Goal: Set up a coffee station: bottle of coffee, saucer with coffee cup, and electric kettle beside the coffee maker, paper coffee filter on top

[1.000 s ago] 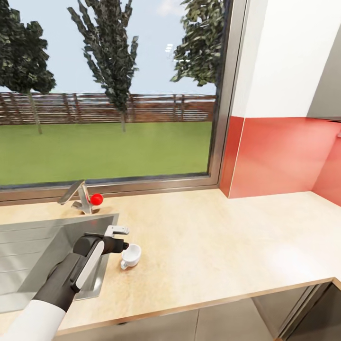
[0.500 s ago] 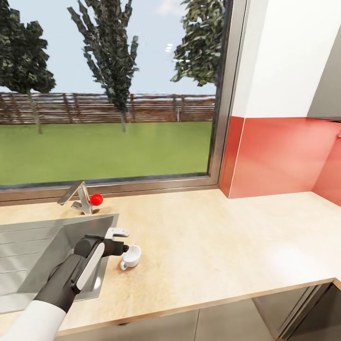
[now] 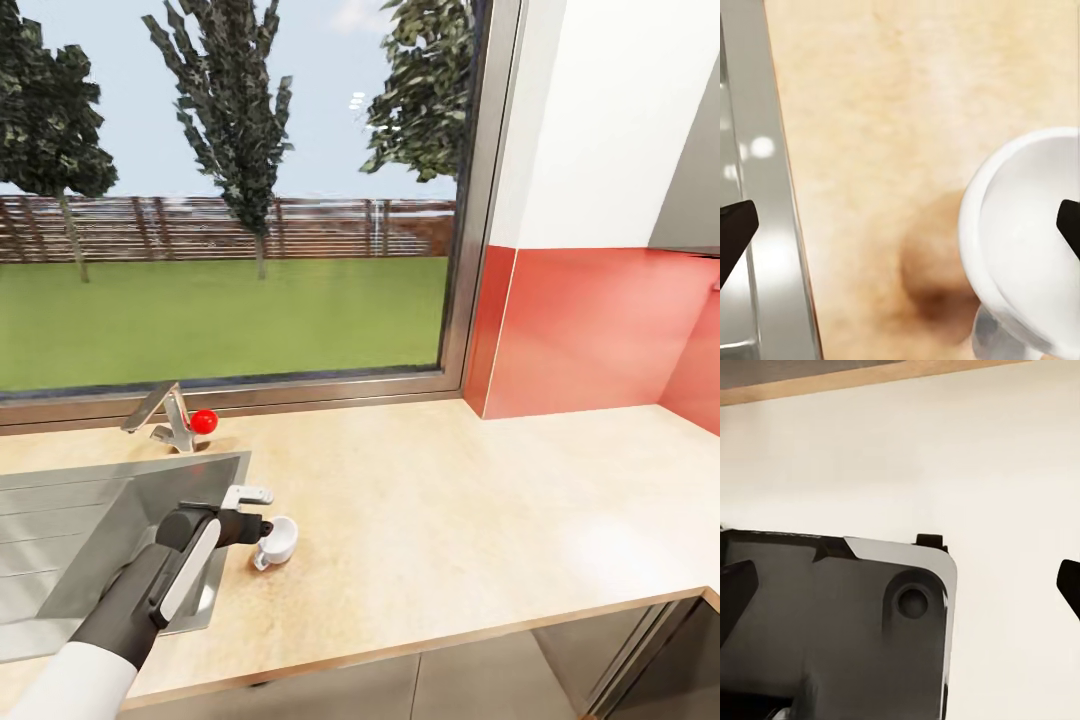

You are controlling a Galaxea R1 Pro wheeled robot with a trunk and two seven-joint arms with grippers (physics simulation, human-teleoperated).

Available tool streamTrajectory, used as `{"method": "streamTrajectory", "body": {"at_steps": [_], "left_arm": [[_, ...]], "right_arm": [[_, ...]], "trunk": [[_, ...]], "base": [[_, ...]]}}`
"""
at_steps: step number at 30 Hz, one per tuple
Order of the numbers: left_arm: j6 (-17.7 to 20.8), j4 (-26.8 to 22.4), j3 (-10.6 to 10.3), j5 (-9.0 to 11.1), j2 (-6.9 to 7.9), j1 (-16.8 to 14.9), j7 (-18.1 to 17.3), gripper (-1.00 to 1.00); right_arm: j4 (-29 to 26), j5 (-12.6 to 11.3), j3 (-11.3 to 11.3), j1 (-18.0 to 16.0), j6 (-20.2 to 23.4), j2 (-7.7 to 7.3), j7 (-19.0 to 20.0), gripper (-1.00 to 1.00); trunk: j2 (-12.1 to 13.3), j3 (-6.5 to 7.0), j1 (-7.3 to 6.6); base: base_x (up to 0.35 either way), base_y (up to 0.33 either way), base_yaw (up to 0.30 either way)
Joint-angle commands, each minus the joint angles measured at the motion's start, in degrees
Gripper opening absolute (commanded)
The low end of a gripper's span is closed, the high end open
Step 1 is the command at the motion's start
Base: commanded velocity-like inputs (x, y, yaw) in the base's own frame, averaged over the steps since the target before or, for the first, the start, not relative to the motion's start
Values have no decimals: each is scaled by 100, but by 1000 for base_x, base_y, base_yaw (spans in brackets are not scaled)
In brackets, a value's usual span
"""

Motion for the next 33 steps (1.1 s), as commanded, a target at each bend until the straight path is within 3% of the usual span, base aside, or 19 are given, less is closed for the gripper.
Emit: {"method": "streamTrajectory", "body": {"at_steps": [1,23,33], "left_arm": [[13,-5,-15,60,6,-5,54,100],[5,12,-40,71,-3,1,82,100],[5,268,-41,92,-3,6,36,100]], "right_arm": [[5,-55,46,-6,-22,-1,20,100],[-10,-45,62,-6,2,-13,42,100],[-7,-45,68,-6,-1,-5,34,100]], "trunk": [[-13,-14,4],[-13,-14,4],[-13,-14,4]], "base": [[0,0,0],[47,0,-33],[1,0,-10]]}}
